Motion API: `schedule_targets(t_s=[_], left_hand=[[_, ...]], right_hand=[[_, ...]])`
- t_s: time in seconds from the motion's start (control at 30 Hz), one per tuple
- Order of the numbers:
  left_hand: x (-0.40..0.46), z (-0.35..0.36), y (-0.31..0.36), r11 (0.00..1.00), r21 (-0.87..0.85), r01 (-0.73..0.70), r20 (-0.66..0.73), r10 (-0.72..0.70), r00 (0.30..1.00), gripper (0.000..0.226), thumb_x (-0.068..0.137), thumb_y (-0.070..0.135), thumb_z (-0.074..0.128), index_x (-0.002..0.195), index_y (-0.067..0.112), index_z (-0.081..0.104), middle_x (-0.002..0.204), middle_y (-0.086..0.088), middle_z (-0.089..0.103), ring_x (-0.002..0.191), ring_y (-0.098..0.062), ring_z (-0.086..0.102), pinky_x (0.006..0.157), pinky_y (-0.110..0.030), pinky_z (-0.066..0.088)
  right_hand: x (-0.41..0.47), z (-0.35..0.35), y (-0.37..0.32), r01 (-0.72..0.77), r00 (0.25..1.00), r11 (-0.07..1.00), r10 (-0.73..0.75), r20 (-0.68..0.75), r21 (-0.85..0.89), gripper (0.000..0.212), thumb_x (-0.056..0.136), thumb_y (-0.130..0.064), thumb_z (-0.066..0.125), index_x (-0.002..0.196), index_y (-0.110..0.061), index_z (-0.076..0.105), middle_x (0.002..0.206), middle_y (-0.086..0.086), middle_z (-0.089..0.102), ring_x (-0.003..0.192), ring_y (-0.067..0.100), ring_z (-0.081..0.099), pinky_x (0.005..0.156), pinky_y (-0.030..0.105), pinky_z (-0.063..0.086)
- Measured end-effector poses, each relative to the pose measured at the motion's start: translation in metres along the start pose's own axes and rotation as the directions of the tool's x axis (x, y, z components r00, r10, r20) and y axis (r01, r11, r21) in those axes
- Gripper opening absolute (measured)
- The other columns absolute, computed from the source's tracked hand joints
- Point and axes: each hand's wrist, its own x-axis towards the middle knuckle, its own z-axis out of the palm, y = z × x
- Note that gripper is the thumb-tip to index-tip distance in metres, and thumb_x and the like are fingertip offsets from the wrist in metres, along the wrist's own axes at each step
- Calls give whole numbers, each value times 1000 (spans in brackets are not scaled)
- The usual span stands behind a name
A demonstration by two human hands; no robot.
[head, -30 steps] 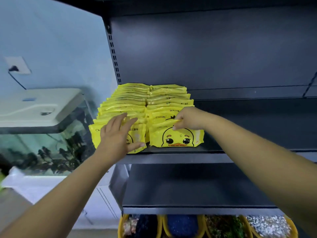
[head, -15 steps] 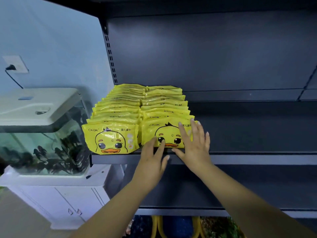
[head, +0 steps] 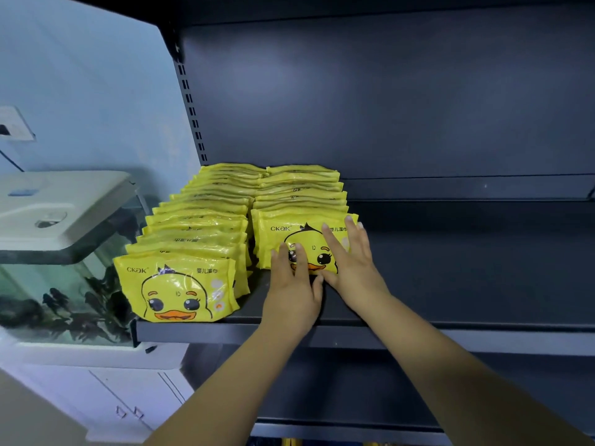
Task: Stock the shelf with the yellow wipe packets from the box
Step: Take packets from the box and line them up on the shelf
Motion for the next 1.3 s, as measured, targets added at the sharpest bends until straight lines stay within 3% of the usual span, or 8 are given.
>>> schedule_targets(t_s=[0.3,0.57,0.77,0.9,1.03,1.17,1.23,1.3], left_hand=[[-1,-2,4,999,31,27,9,-27,1000,61,82,38,36,121,-4,56,122,-30,54,111,-45,55,78,-44,54],[-33,-18,-1,999,27,17,40,-18,999,59,85,36,35,121,-6,54,122,-32,54,109,-45,56,81,-49,51],[-72,-53,-5,997,45,-65,-76,69,995,49,85,27,37,111,-8,60,107,-25,66,99,-40,63,76,-48,52],[-119,-76,-13,996,16,-85,-116,86,989,39,84,27,40,92,2,69,74,-12,70,66,-29,67,54,-32,52],[-171,-89,-25,995,-5,-98,-62,97,993,35,85,31,41,83,9,67,60,-6,65,55,-29,60,48,-30,45],[-221,-86,-34,990,-58,-129,-17,128,992,33,82,35,44,73,11,64,52,3,63,47,-25,57,45,-28,45],[-246,-81,-38,985,-94,-144,30,148,989,33,80,38,45,68,13,64,47,6,60,45,-22,57,44,-25,43],[-266,-70,-46,979,-112,-170,61,178,982,33,78,38,46,64,14,64,43,7,56,44,-21,56,43,-21,40]], right_hand=[[2,-4,3,-12,999,1000,12,44,15,75,94,-29,49,145,-39,-4,152,-6,-28,140,15,-26,107,36,30],[-46,-10,0,-26,1000,1000,26,3,6,81,93,-36,50,145,-37,-11,151,-1,-29,139,18,-27,114,42,17],[-94,-21,-5,63,997,995,-59,-50,73,57,95,-36,44,146,-23,23,155,-1,15,143,16,10,114,31,16],[-140,-16,-10,112,991,989,-104,-85,98,45,94,-34,48,135,-18,46,138,-2,47,130,16,37,105,26,26],[-187,3,-12,101,994,991,-98,-45,89,34,92,-34,52,119,-15,60,112,1,63,109,20,53,85,29,40],[-235,31,-14,49,998,999,-49,44,8,25,90,-41,52,76,-20,55,60,-11,43,72,13,47,51,21,29],[-262,48,-11,-13,999,999,15,37,-47,34,87,-43,56,63,-21,45,50,-10,32,58,13,42,45,17,23],[-286,63,-7,-102,988,990,112,105,-98,39,88,-48,51,64,-18,50,54,-7,45,55,16,50,47,22,40]])
